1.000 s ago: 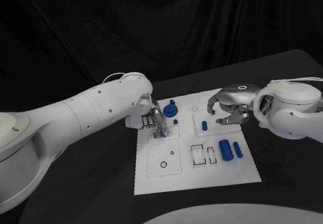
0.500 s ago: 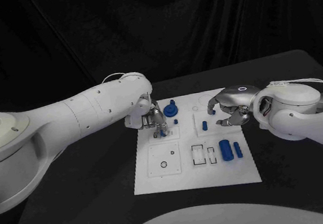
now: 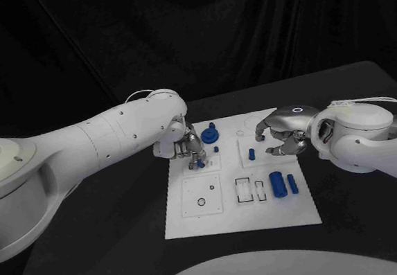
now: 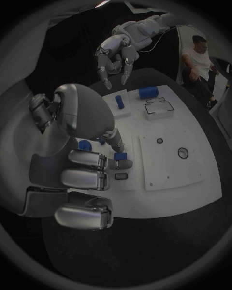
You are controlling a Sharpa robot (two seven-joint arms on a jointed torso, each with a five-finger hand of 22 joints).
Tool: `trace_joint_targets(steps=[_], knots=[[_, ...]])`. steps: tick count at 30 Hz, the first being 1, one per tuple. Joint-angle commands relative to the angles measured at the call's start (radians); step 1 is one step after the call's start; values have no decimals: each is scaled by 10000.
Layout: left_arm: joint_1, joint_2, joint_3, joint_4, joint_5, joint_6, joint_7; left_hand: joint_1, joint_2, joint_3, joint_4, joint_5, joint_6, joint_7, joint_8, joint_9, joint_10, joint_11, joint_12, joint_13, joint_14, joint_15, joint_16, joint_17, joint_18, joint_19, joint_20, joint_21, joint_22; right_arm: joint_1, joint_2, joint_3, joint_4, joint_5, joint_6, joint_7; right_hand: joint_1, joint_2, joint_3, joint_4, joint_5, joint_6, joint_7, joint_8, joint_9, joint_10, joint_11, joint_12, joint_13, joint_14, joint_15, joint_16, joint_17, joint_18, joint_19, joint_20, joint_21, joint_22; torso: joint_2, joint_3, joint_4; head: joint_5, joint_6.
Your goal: Assemble the parts on the task board
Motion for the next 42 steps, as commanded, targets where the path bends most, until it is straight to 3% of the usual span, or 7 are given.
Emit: trace_joint_targets(steps=[1,16,22,23,29,42], knots=[[-24,13,6,3,10,-10,160,-207,-89,-44,226,-26,164,-1,-142,217,1079,-30,139,2649,1056,42,102,2644,96,426,45,-137,2464,-28,5,5,-1,-25,83,-170,224,112,231,-58,192,43,-7,217,-89,-7,68,-206,2020,439,8,-151,1963,-38,-48,-18,-172,1228,1,4,-12,9,0],[-42,20,6,-4,10,-89,263,-117,151,-18,335,61,218,-16,-229,277,1079,-37,139,2649,1056,42,102,2644,101,412,47,-161,2457,-55,22,5,-17,50,155,-178,229,116,261,-71,224,48,0,221,-102,-9,77,-205,2019,435,16,-155,1960,-38,-51,-11,-178,1228,2,-4,0,24,0],[-45,19,5,23,10,-173,434,360,329,255,74,1075,211,-5,-430,463,1079,-40,139,2649,1056,37,102,2644,109,388,39,-199,2448,-65,39,5,-46,347,208,-225,239,131,311,-92,279,58,9,229,-120,-12,95,-206,2018,430,28,-160,1955,-25,-84,0,-246,1213,0,4,-2,35,0],[-45,20,5,23,10,-182,455,360,329,255,74,1075,211,-5,-430,463,1079,-40,139,2649,1056,37,102,2644,109,388,39,-199,2448,-66,39,5,-49,365,212,-229,239,131,311,-92,279,58,9,229,-120,-12,95,-206,2018,430,28,-160,1955,-25,-84,0,-246,1213,0,5,-1,35,0],[-47,15,5,21,10,-223,604,783,428,745,-363,2069,224,38,-562,664,1079,-17,139,2649,1056,54,102,2644,117,365,44,-233,2439,-73,27,5,-57,424,233,-256,240,134,320,-96,286,61,12,231,-122,-9,99,-203,2020,424,31,-170,1948,-19,-97,2,-274,1206,-1,6,-3,32,0],[-50,-16,5,53,10,-306,871,1246,505,1456,-973,2311,314,78,-681,915,1079,8,139,2649,1056,71,102,2644,116,364,68,-228,2441,-84,26,5,-74,442,254,-280,238,136,345,-108,302,92,20,254,-128,-28,114,-212,2009,418,43,-177,1942,-12,-119,12,-318,1196,-5,4,-9,51,0]])
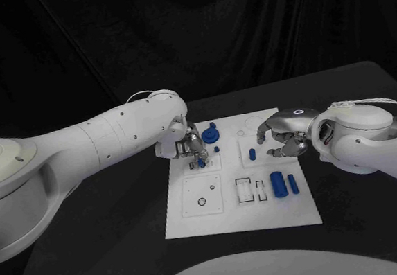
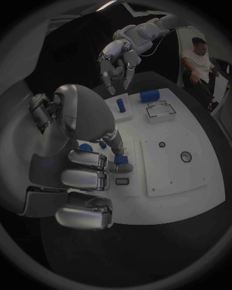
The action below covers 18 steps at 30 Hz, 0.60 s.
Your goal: Assemble the parts on the task board
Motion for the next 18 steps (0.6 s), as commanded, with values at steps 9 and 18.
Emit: trace_joint_targets(steps=[9,18], knots=[[-20,-52,10,122,29,-385,384,662,413,1310,-586,860,244,-272,0,427,1078,-1,139,2649,1056,64,102,2644,107,433,17,-77,2451,-35,-14,6,-10,33,85,-216,133,32,255,-17,150,102,20,205,-114,-46,114,-221,1999,414,45,-183,1937,-10,-89,45,-177,1192,-3,1,6,32,0],[-18,-220,10,366,30,-825,401,695,345,1370,-687,1073,361,-298,33,531,1078,-25,139,2649,1056,40,102,2644,93,473,1,-16,2470,-37,-37,6,-22,33,78,-222,131,31,258,-19,151,106,21,209,-115,-54,116,-225,1994,411,47,-188,1934,-5,-99,47,-200,1186,-4,0,9,39,0]])
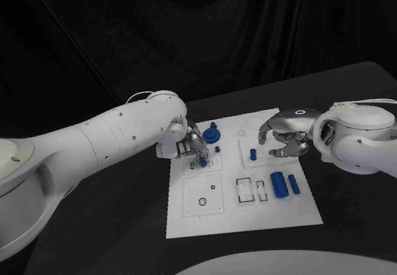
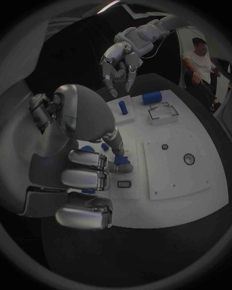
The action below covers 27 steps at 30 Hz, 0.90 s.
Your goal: Assemble the parts on the task board
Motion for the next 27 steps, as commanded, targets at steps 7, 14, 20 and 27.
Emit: trace_joint_targets(steps=[7,14,20,27], knots=[[-9,-235,8,323,31,-578,28,613,365,1265,-600,1082,351,-389,48,574,1078,-45,139,2649,1056,22,102,2644,85,498,-13,19,2482,-26,-21,6,-21,-5,65,-197,132,29,264,-24,152,109,20,214,-116,-62,116,-115,1989,406,49,-197,1927,-4,-39,-18,-205,1183,-8,2,-8,33,0],[-4,-393,8,476,31,-520,-123,602,325,1284,-635,1194,419,-413,53,618,1078,-68,139,2649,1056,-1,102,2644,81,514,-33,40,2488,-35,-13,6,-43,-5,79,-200,133,27,268,-27,153,112,21,217,-117,-72,117,-121,1983,405,51,-197,1927,0,-50,-17,-227,1178,2,1,-6,30,0],[0,-437,8,581,304,-396,-246,599,309,1293,-653,1232,447,-423,55,634,1078,-78,139,2649,1056,-10,102,2644,79,521,-41,50,2491,-44,-24,6,-50,-5,100,-208,133,27,268,-27,153,112,21,217,-117,-72,117,-121,1983,405,51,-197,1927,0,-50,-17,-227,1178,-7,10,2,42,0],[3,-394,8,515,1069,-299,-411,609,303,1312,-677,1265,462,-433,50,647,1078,-87,139,2649,1056,-19,102,2644,91,494,-49,5,2475,-53,-17,6,-64,-5,129,-221,132,25,273,-31,154,113,23,220,-119,-87,119,-129,1974,396,53,-211,1916,4,-60,-14,-248,1173,2,-4,-3,62,0]])
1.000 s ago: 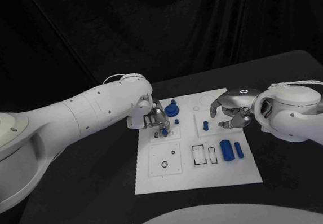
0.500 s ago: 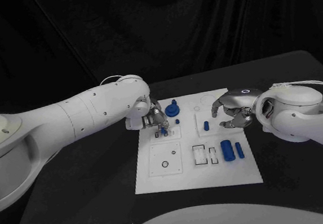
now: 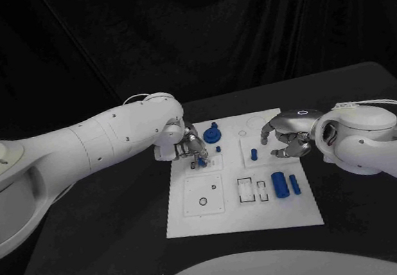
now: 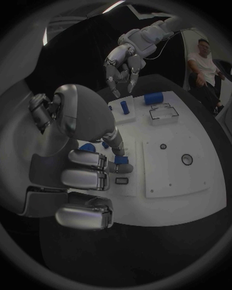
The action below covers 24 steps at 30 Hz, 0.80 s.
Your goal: Assemble the parts on the task board
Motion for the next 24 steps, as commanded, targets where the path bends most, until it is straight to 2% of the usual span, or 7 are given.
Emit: trace_joint_targets(steps=[1,16,24], knots=[[4,28,9,-4,711,137,-146,608,303,1447,-540,997,459,-431,49,645,1080,-83,139,2649,1056,-18,102,2644,91,493,-48,2,2475,-29,-5,6,-4,-15,92,-193,132,25,273,-31,154,81,-9,219,-116,-86,119,-129,1974,396,53,-97,1916,4,-58,-14,-246,1172,2,-9,1,-1,0],[3,114,9,-173,907,255,-239,613,296,1454,-553,1015,468,-434,48,651,1080,-87,139,2649,1056,-21,102,2644,91,493,-51,2,2475,-37,-8,6,-2,-15,99,-213,132,25,273,-31,154,81,-9,219,-116,-86,119,-129,1974,396,53,-97,1916,4,-58,-14,-246,1172,7,-5,-5,-21,0],[2,162,9,-322,912,232,-262,616,296,1461,-559,1023,468,-435,44,654,1080,-88,139,2649,1056,-23,102,2644,99,476,-53,-27,2465,-43,-14,6,8,-15,99,-217,128,23,282,-36,154,81,-5,223,-121,-96,123,-133,1969,391,57,-103,1912,9,-72,-10,-273,1166,12,-16,-10,-15,0]])
